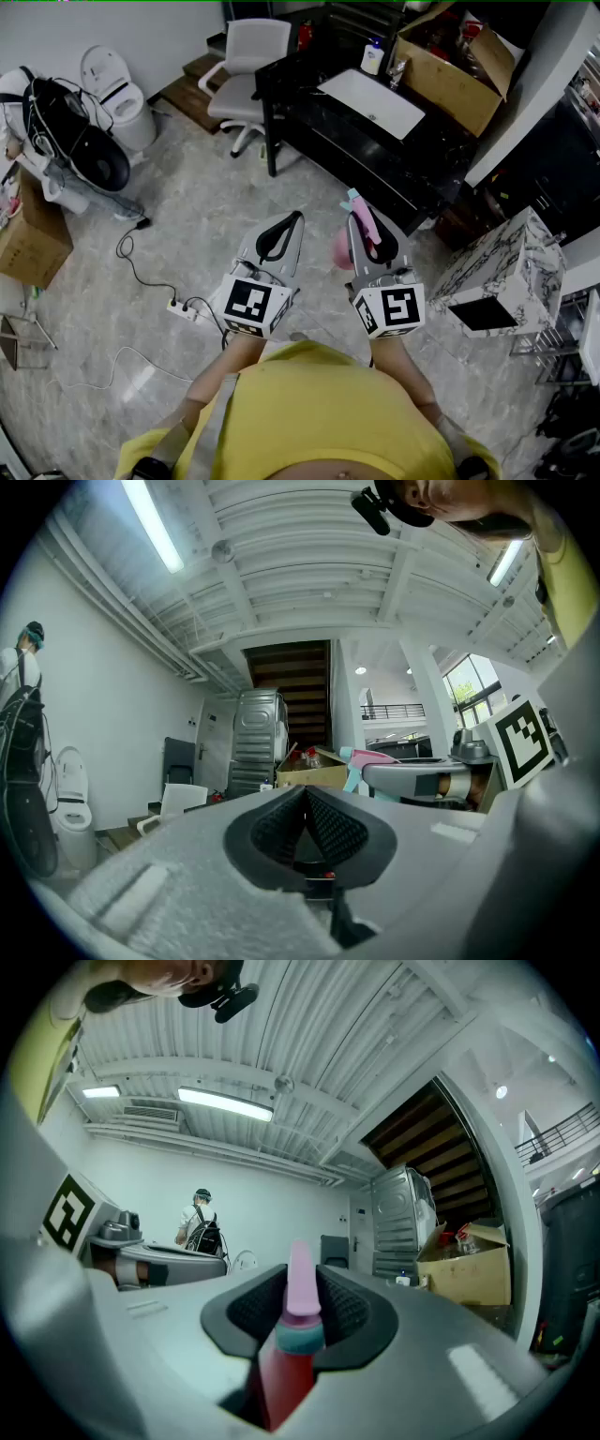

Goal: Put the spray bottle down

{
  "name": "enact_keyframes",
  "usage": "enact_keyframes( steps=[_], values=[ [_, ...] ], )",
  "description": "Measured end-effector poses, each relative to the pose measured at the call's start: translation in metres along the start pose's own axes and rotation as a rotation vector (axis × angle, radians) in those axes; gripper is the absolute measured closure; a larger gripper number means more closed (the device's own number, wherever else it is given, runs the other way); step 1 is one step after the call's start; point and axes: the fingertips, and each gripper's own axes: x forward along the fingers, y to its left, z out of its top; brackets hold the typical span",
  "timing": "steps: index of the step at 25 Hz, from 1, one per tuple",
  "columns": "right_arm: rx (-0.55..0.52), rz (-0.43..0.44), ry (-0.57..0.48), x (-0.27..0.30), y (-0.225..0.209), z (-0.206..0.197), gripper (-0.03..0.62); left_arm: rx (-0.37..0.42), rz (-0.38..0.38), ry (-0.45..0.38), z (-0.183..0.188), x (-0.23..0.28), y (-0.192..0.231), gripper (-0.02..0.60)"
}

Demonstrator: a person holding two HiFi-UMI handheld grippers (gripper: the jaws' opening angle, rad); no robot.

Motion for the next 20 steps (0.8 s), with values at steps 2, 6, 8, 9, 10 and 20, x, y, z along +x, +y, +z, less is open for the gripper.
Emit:
enact_keyframes(
  steps=[2,6,8,9,10,20],
  values=[
    [0.004,0.005,0.002,0.001,-0.002,-0.003,0.499,0.008,-0.009,0.009,-0.004,0.004,-0.003,0.58],
    [0.038,0.006,0.004,0.007,-0.011,-0.012,0.499,0.007,-0.015,0.023,-0.011,0.015,0.0,0.58],
    [0.051,0.006,0.005,0.016,-0.015,-0.018,0.499,-0.001,-0.018,0.03,-0.018,0.022,0.006,0.579],
    [0.052,0.008,0.006,0.021,-0.016,-0.02,0.499,-0.005,-0.019,0.033,-0.021,0.025,0.01,0.578],
    [0.051,0.011,0.007,0.028,-0.017,-0.023,0.499,-0.01,-0.019,0.034,-0.024,0.029,0.016,0.579],
    [0.019,-0.006,0.024,0.144,-0.051,-0.044,0.499,0.004,-0.046,0.018,-0.033,0.123,0.108,0.58]
  ],
)
